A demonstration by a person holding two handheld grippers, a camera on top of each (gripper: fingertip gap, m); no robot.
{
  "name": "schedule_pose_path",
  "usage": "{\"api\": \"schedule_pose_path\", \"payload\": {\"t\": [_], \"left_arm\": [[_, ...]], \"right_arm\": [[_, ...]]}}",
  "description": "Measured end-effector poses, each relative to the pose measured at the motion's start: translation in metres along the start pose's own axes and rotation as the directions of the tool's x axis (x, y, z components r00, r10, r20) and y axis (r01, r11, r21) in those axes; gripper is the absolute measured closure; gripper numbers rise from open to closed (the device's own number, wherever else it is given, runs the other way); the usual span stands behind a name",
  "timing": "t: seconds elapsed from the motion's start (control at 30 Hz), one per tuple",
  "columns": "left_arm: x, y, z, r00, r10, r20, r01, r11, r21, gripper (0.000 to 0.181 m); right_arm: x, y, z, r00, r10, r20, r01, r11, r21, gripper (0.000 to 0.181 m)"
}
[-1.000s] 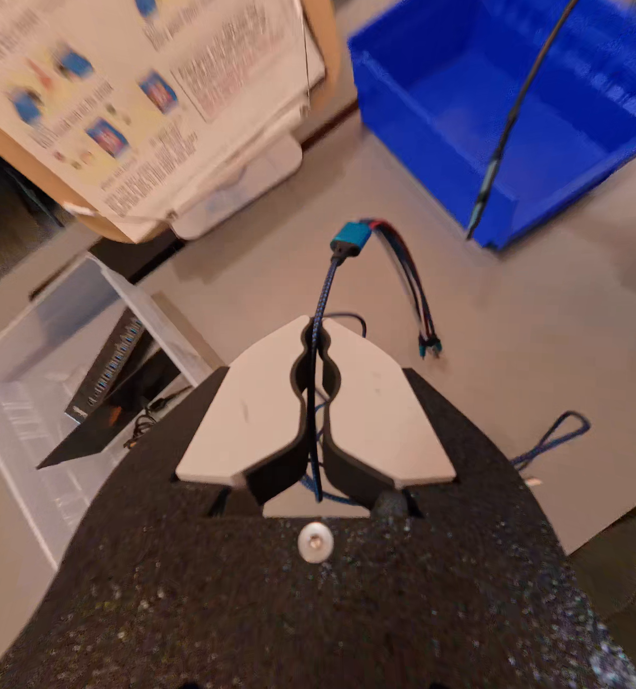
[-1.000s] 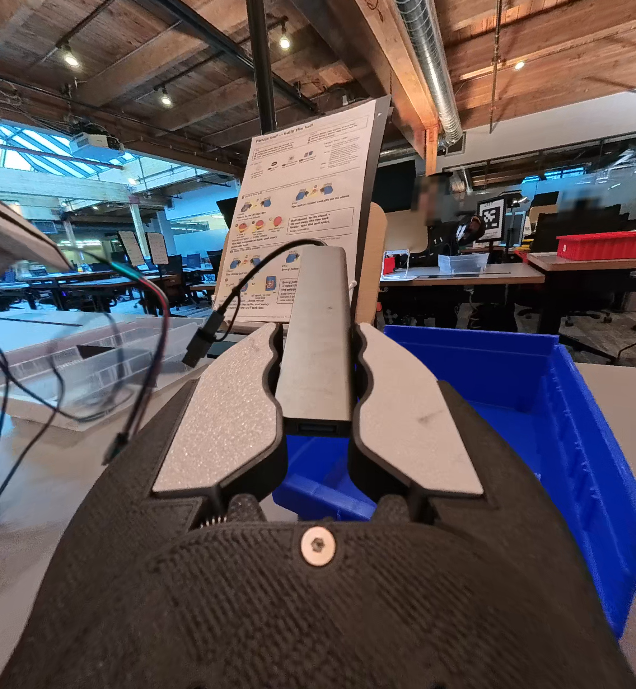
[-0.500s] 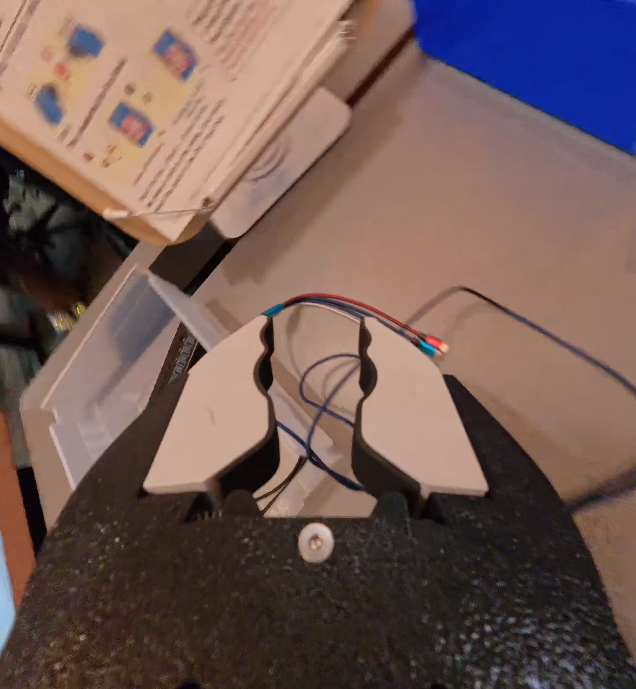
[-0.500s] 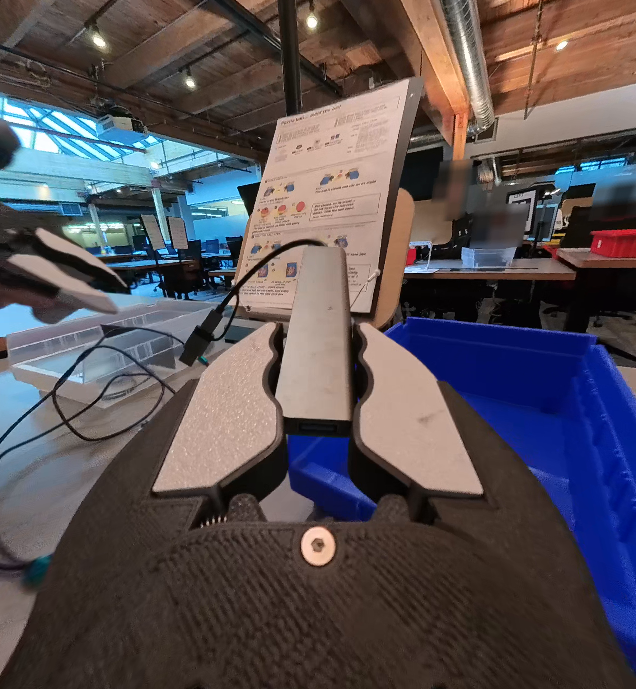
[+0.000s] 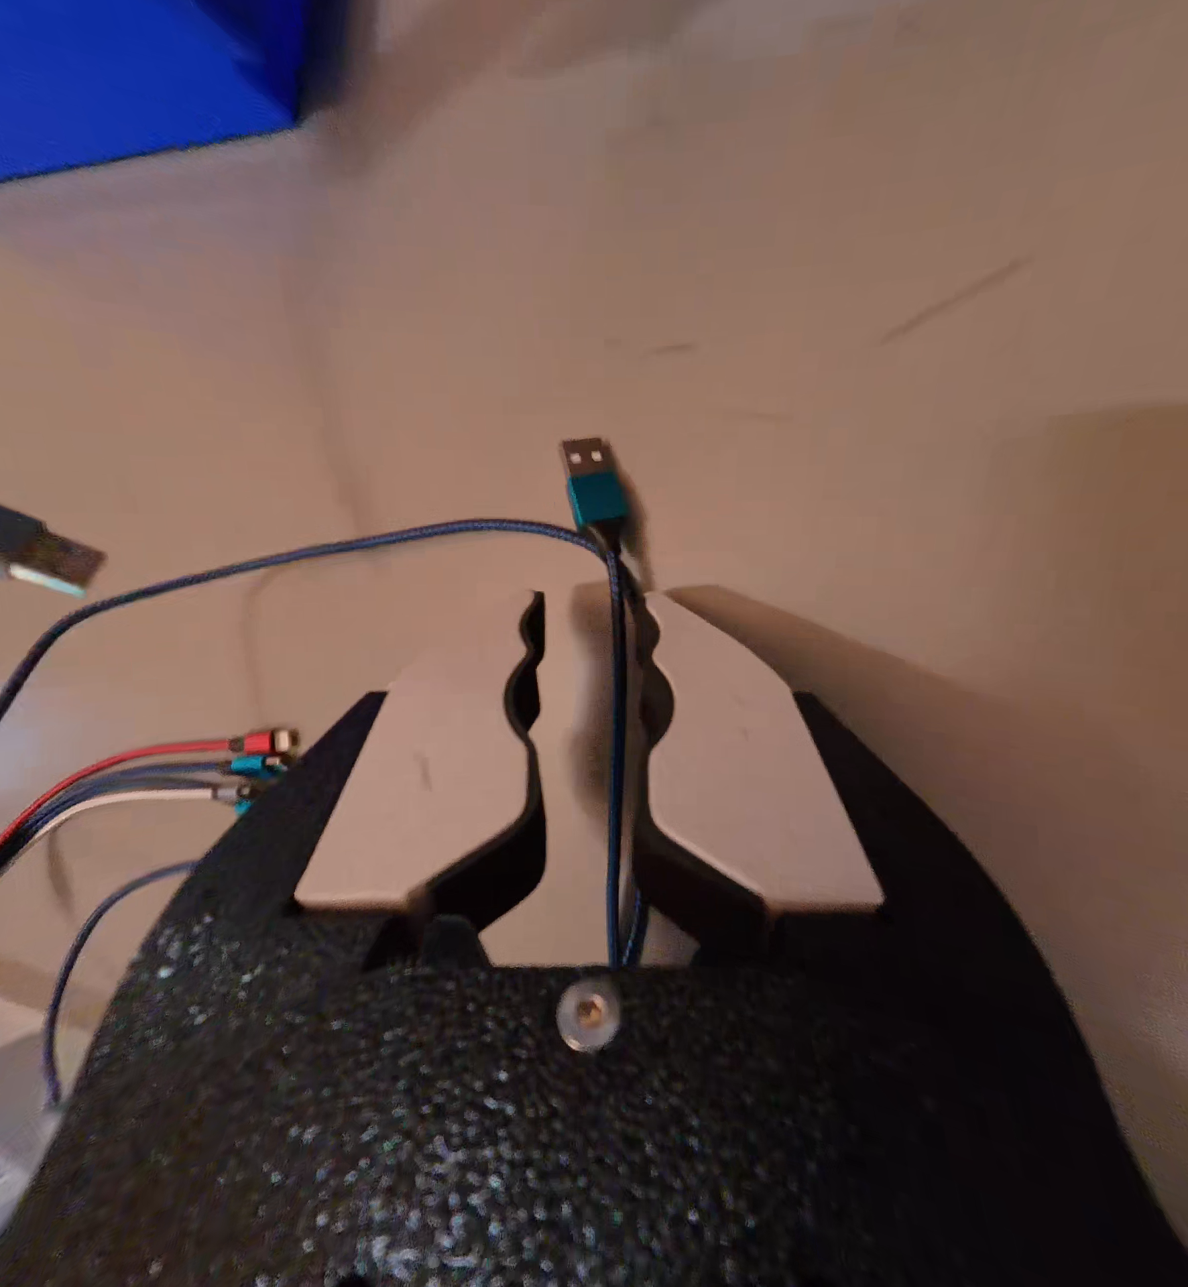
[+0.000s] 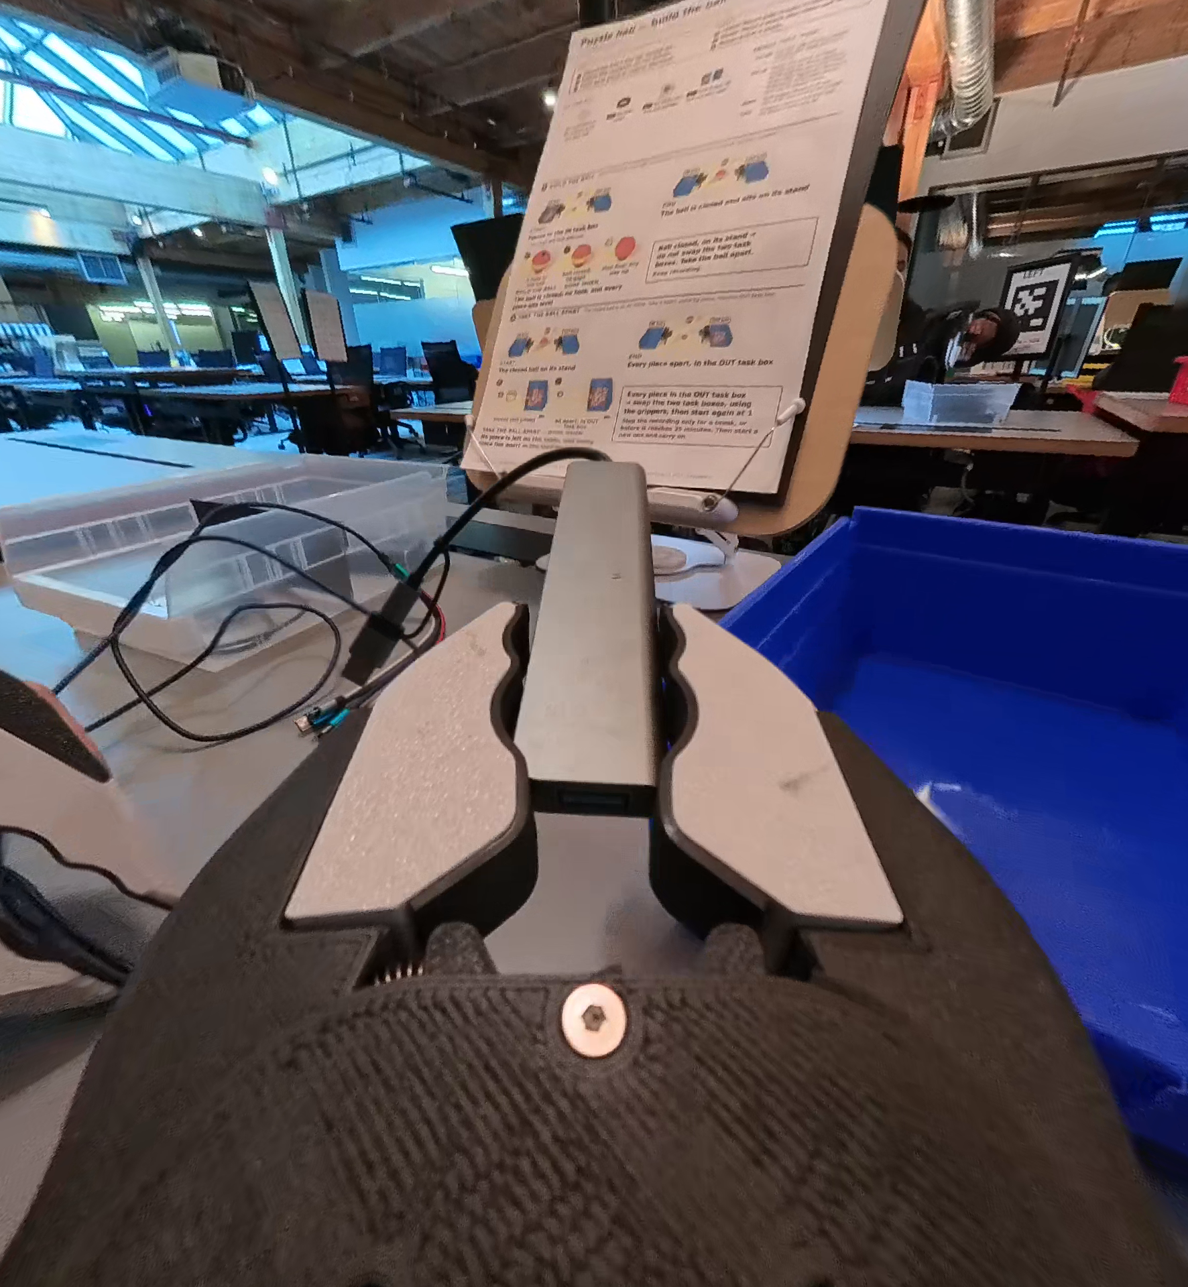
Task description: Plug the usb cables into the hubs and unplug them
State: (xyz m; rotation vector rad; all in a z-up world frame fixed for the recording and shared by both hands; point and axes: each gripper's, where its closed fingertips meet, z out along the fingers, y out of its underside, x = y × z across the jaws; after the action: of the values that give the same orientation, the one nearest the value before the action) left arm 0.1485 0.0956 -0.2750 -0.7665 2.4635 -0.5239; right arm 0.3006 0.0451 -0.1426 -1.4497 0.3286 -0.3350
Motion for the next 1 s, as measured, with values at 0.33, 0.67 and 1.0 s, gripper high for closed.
{"api": "schedule_pose_path", "payload": {"t": [0.33, 0.67, 1.0], "left_arm": [[0.0, -0.042, 0.019, 0.999, -0.038, 0.036, 0.037, 0.999, 0.036, 0.179], [-0.016, -0.08, -0.019, 0.908, -0.406, -0.104, 0.418, 0.895, 0.155, 0.18], [-0.056, -0.074, -0.037, 0.833, -0.553, 0.027, 0.53, 0.81, 0.253, 0.179]], "right_arm": [[0.016, 0.007, -0.001, 0.997, 0.061, -0.052, -0.061, 0.998, 0.004, 0.145], [0.025, 0.015, -0.008, 0.995, 0.078, -0.064, -0.077, 0.997, 0.008, 0.146], [0.005, 0.03, 0.001, 0.998, 0.066, -0.009, -0.067, 0.995, -0.074, 0.146]]}}
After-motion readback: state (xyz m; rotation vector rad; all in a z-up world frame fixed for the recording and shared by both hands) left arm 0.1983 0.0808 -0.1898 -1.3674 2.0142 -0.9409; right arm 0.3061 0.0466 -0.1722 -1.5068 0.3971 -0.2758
